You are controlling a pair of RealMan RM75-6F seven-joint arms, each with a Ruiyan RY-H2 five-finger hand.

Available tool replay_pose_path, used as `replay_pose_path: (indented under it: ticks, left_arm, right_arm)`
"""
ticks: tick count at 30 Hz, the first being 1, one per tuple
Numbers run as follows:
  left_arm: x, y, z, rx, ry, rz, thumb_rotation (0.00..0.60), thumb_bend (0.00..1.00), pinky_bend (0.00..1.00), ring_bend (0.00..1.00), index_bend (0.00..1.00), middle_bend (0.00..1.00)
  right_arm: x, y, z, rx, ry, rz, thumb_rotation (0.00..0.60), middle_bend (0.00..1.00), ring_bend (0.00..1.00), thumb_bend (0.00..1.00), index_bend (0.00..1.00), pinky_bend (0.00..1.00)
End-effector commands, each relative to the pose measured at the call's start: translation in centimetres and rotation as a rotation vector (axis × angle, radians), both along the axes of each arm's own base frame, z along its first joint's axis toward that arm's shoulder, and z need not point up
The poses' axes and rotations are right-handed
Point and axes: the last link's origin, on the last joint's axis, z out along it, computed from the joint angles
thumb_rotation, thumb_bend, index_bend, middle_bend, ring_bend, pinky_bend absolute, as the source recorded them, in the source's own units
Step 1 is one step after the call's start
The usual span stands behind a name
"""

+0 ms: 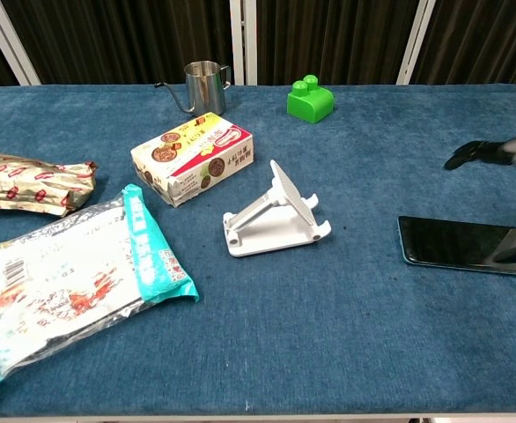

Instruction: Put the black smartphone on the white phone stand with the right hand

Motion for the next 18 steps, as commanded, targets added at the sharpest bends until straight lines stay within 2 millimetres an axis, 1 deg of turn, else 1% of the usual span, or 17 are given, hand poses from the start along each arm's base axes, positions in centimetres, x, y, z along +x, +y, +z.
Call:
replay_pose_path:
  ticks: [1, 3, 5, 14, 18]
  left_arm:
    - [0.0, 0.0, 0.0, 0.000, -0.001, 0.002, 0.600, 0.02, 0.00, 0.00, 0.06, 0.06]
    - [-0.1, 0.0, -0.1, 0.000, -0.003, 0.004, 0.600, 0.02, 0.00, 0.00, 0.06, 0.06]
    - [-0.1, -0.1, -0.1, 0.000, -0.001, 0.006, 0.600, 0.02, 0.00, 0.00, 0.06, 0.06]
    - [-0.2, -0.1, -0.2, -0.003, 0.000, 0.015, 0.600, 0.02, 0.00, 0.00, 0.06, 0.06]
    - [-0.3, -0.1, -0.3, -0.006, -0.003, 0.018, 0.600, 0.02, 0.00, 0.00, 0.06, 0.06]
  right_arm:
    - [0.5, -0.8, -1.7, 0.044, 0.021, 0.001, 0.600, 0.00, 0.00, 0.28, 0.21, 0.00]
    - [0.5, -1.0, -2.2, 0.060, 0.026, -0.009, 0.600, 0.00, 0.00, 0.31, 0.22, 0.00]
    - [0.5, -1.2, -2.5, 0.077, 0.027, -0.021, 0.600, 0.00, 0.00, 0.32, 0.23, 0.00]
    - [-0.2, -1.8, -3.5, 0.095, 0.035, -0.043, 0.600, 0.00, 0.00, 0.32, 0.24, 0.00]
    - [-0.3, -1.8, -4.1, 0.083, 0.018, -0.043, 0.600, 0.00, 0.00, 0.32, 0.27, 0.00]
